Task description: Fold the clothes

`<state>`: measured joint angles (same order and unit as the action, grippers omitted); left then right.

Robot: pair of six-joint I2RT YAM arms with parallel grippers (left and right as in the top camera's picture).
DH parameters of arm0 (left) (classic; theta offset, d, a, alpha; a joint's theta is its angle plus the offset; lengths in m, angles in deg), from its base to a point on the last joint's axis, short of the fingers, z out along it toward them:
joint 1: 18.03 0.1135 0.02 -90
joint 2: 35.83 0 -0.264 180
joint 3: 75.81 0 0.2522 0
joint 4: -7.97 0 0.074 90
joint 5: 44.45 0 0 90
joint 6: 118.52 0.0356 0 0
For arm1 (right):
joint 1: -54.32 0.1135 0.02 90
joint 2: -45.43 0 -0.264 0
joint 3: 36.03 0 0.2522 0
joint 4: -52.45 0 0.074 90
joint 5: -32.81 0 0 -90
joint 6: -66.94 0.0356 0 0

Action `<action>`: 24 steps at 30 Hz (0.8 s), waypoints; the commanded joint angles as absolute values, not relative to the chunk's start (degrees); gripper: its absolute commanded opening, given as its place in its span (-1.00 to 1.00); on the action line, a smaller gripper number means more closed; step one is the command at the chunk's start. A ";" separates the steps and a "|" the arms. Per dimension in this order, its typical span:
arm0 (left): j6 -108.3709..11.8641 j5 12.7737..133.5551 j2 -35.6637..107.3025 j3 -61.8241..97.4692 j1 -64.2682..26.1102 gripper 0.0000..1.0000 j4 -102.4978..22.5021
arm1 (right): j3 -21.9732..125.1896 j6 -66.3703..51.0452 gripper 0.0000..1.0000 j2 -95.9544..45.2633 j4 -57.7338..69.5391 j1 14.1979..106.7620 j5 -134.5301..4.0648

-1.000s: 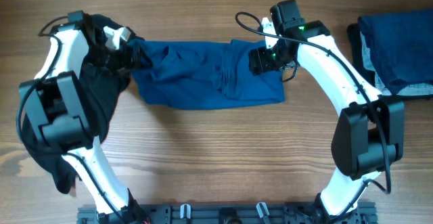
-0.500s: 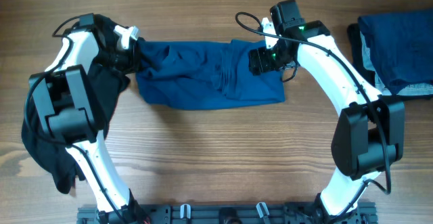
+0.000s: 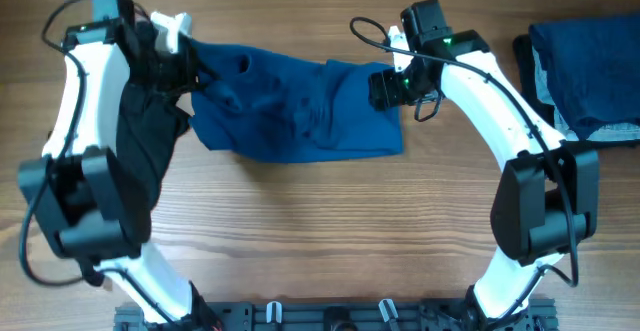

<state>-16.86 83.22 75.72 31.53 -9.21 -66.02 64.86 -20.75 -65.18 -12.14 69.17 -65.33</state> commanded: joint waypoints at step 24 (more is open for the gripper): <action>-35.08 66.69 76.97 31.70 -47.42 -0.92 -37.25 | 66.09 -20.06 0.60 -35.89 -13.28 47.77 -76.54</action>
